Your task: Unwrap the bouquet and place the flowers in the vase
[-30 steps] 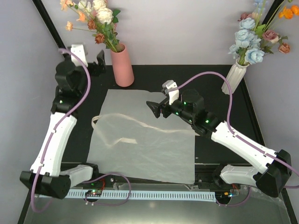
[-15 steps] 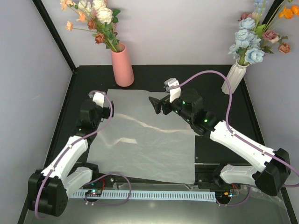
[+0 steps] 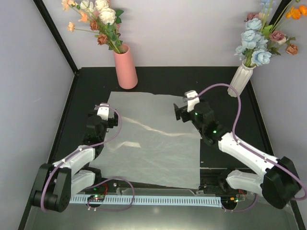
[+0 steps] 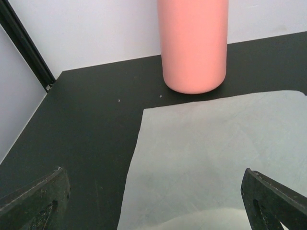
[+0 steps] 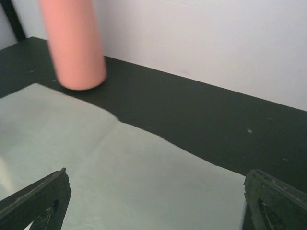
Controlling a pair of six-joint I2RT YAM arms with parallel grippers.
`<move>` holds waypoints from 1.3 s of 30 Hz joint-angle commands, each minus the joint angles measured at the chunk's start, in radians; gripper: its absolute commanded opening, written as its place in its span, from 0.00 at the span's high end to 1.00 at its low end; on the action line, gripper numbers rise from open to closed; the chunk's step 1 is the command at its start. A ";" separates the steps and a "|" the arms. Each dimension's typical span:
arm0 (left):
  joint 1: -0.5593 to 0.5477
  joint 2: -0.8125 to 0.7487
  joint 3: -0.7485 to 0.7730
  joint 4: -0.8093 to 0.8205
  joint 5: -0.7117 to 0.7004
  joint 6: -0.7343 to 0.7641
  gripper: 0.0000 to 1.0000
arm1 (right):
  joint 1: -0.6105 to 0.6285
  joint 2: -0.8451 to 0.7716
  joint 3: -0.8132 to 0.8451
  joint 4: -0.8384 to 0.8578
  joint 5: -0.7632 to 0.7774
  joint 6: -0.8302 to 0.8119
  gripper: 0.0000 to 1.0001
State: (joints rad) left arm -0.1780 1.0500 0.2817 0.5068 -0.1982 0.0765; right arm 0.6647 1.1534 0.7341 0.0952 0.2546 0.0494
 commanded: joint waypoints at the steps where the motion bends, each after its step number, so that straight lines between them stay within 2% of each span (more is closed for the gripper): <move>1: 0.004 0.078 -0.031 0.247 -0.009 0.014 0.01 | -0.092 -0.115 -0.112 0.182 0.065 -0.076 0.00; 3: 0.006 0.090 -0.008 0.215 -0.003 0.014 0.01 | -0.126 -0.159 -0.182 0.240 0.096 -0.103 0.00; 7: 0.018 0.126 -0.001 0.267 -0.028 0.026 0.01 | -0.184 -0.216 -0.316 0.419 0.183 -0.163 0.00; 10: 0.034 0.152 0.000 0.314 -0.034 0.032 0.01 | -0.217 -0.200 -0.375 0.509 0.273 -0.201 0.00; 13: 0.045 0.180 -0.016 0.387 -0.016 0.037 0.01 | -0.270 -0.153 -0.392 0.556 0.286 -0.206 0.00; 15: 0.053 0.220 -0.069 0.529 -0.019 0.035 0.01 | -0.303 -0.107 -0.411 0.615 0.273 -0.199 0.00; 18: 0.074 0.370 -0.130 0.797 0.013 0.040 0.01 | -0.351 -0.019 -0.450 0.745 0.235 -0.203 0.00; 19: 0.075 0.383 -0.128 0.815 0.023 0.050 0.01 | -0.370 0.012 -0.466 0.801 0.221 -0.188 0.00; 22: 0.093 0.325 -0.025 0.530 0.040 0.006 0.01 | -0.438 0.136 -0.491 0.923 0.103 -0.182 0.00; 24: 0.116 0.355 -0.007 0.530 0.084 0.004 0.01 | -0.496 0.197 -0.485 0.975 0.044 -0.138 0.00; 26: 0.137 0.350 0.005 0.504 0.099 -0.018 0.01 | -0.586 0.197 -0.454 0.883 -0.110 -0.076 0.00; 28: 0.141 0.342 0.010 0.474 0.104 -0.024 0.01 | -0.665 0.280 -0.464 1.014 -0.240 -0.032 0.00; 30: 0.142 0.348 0.007 0.490 0.106 -0.023 0.01 | -0.670 0.242 -0.434 0.873 -0.246 -0.035 0.00; 32: 0.143 0.345 0.012 0.475 0.108 -0.024 0.01 | -0.669 0.269 -0.457 0.972 -0.248 -0.036 0.00; 34: 0.143 0.345 0.011 0.479 0.108 -0.023 0.01 | -0.669 0.243 -0.437 0.884 -0.247 -0.040 0.00; 36: 0.143 0.344 0.010 0.480 0.109 -0.021 0.01 | -0.669 0.259 -0.452 0.948 -0.253 -0.045 0.00; 39: 0.143 0.344 0.007 0.487 0.111 -0.019 0.01 | -0.667 0.248 -0.442 0.905 -0.253 -0.047 0.00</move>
State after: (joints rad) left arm -0.0402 1.4063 0.2745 0.9798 -0.1139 0.0689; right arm -0.0017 1.4101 0.2764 0.9649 0.0341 -0.0074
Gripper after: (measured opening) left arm 0.990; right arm 0.997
